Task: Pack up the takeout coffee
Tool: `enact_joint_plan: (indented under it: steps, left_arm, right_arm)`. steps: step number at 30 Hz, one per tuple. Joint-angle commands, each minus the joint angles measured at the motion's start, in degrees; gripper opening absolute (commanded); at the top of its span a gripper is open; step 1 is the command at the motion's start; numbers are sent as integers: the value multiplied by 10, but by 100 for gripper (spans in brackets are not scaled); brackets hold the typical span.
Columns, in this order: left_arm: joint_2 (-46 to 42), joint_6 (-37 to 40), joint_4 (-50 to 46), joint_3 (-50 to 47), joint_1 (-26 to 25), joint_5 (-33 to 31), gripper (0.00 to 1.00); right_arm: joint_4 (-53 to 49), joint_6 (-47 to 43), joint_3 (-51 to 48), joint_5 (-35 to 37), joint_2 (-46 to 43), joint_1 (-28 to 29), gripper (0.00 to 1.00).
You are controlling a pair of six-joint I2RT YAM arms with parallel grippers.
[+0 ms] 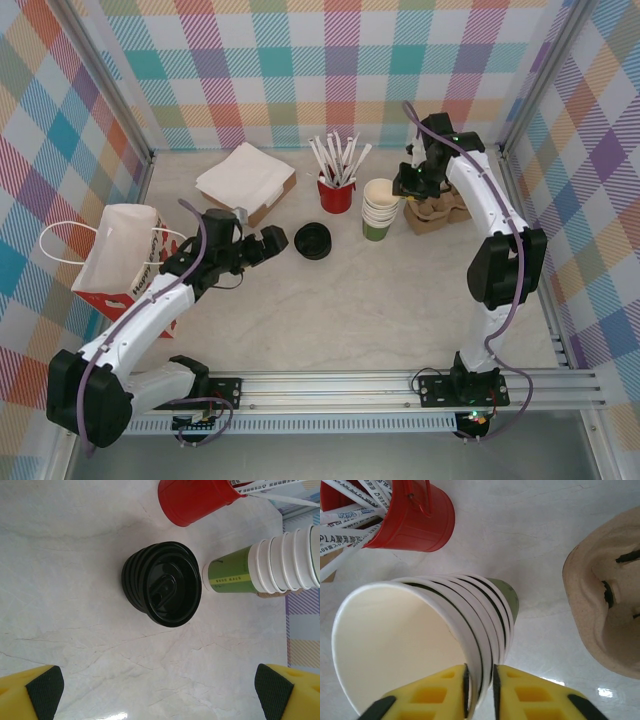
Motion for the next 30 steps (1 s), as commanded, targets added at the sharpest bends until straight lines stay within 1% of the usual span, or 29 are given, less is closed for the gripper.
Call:
enact_joint_plan:
  steps: [1,3,5,8,11,14,16,21,27,30]
  left_arm:
    - [7,-3,-4,17,-12,-2,100]
    - [10,-3,-6,20,-13,-4,100]
    - [12,2,-9,26,-16,-7,100]
    - [24,14,-19,54,-23,-8,100]
    - [51,9,-5,84,-37,11,99]
    - [90,-27,29,105,-60,39,100]
    - [122,-59,69,119,-78,60,100]
    - [214,-133,127,170,-120,98,100]
    - [297,-205,204,201,-138,128,100]
    - [323,-216,216,213,-141,129,100]
  right_arm:
    - [3,-9,6,-4,-6,3,14]
    - [-1,-9,13,-2,-11,2,9]
    - [3,-9,14,-3,-22,2,8]
    - [-5,-7,29,-23,-29,0,7]
    - [-17,-4,34,-41,-33,0,6]
    - [-13,-1,16,-50,-46,0,6]
    - [-8,2,2,-49,-53,0,6]
    - [-10,4,-19,-51,-61,0,6]
    - [-16,3,-28,-48,-65,1,6]
    - [-19,0,-30,-48,-64,0,6]
